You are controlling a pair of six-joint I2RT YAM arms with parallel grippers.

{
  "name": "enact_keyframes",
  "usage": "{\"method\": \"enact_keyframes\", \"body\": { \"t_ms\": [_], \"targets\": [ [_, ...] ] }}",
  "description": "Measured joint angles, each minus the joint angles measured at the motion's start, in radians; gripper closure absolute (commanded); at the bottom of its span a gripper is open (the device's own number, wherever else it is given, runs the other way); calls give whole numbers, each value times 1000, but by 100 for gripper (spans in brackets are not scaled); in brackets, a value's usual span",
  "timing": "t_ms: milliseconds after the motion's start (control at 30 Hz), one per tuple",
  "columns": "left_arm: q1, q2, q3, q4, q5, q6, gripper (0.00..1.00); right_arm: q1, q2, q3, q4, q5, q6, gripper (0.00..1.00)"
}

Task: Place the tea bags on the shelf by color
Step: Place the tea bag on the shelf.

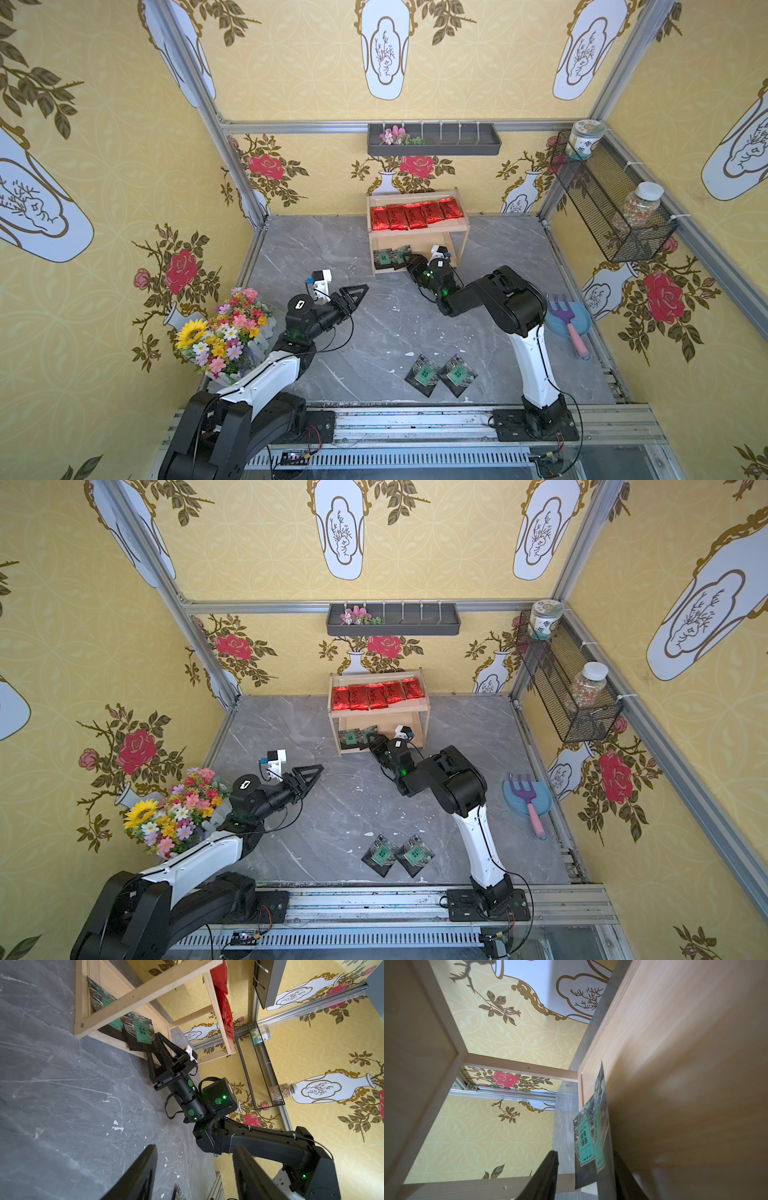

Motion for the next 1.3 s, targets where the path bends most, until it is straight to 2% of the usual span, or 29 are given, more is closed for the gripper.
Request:
{"method": "enact_keyframes", "body": {
  "t_ms": [67, 300, 733, 1000, 1300],
  "targets": [
    [1, -2, -1, 0, 0, 0, 36, 0, -16, 5, -56, 5, -2, 47],
    [5, -11, -9, 4, -1, -1, 36, -3, -46, 85, -311, 8, -5, 50],
    [6, -5, -13, 21, -1, -3, 36, 14, -55, 181, -530, 25, -4, 52],
    [6, -24, -15, 21, -5, -3, 36, 24, -68, 261, -705, 28, 10, 42],
    [8, -27, -17, 21, -9, 0, 36, 31, -82, 314, -843, 26, -21, 37]
  ]
}}
